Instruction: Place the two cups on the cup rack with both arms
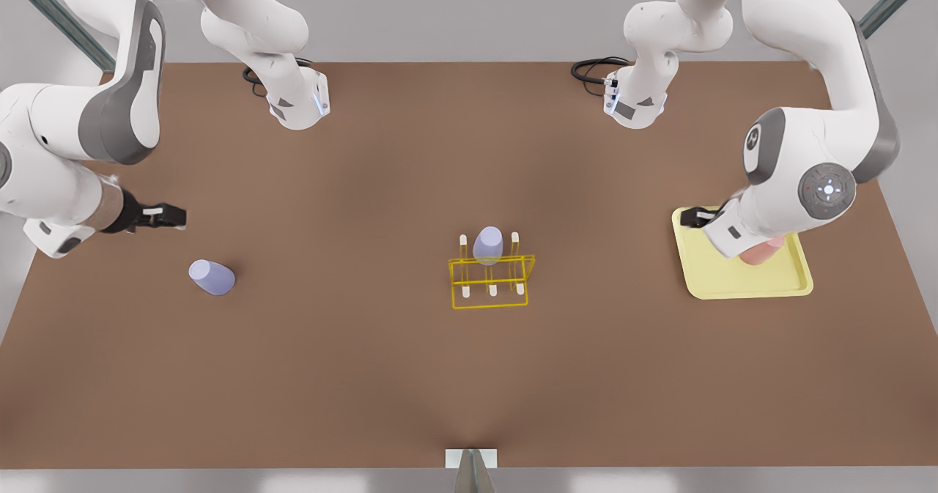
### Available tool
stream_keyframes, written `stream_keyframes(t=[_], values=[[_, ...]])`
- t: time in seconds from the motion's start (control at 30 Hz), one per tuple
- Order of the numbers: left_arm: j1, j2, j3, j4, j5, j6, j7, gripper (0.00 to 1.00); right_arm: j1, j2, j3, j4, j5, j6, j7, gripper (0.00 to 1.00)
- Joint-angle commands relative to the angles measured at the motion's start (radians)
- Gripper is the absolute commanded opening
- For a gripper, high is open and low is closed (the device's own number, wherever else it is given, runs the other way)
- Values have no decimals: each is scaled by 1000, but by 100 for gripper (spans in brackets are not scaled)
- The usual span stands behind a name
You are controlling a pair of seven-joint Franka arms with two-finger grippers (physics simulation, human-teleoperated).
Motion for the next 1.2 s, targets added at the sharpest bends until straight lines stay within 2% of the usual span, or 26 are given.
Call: stream_keyframes(t=[0.0,0.1,0.13,0.2,0.27,0.37,0.67,0.97,1.17], values=[[0,-3,1,0,2,137,-1,100,-4,0,-1,-2,1,106,-86,100],[57,7,38,-28,-29,164,48,100,-7,59,-1,-29,-20,118,-126,100],[57,8,118,-69,-32,244,145,100,-38,161,-1,-29,-19,187,-195,100],[67,7,222,-189,-64,458,314,100,-101,305,-1,-34,-22,417,-204,100],[93,8,313,-315,-66,640,485,100,-130,316,1,-150,-14,625,-226,100],[143,-10,339,-496,-64,835,674,100,-152,294,1,-315,-15,868,-312,100],[212,2,353,-683,-62,956,736,100,-169,251,1,-457,-6,879,-341,100],[235,108,353,-691,-133,1002,739,100,-190,248,2,-551,-6,877,-343,100],[236,152,351,-691,-167,1002,739,100,-193,236,4,-614,8,975,-340,100]])
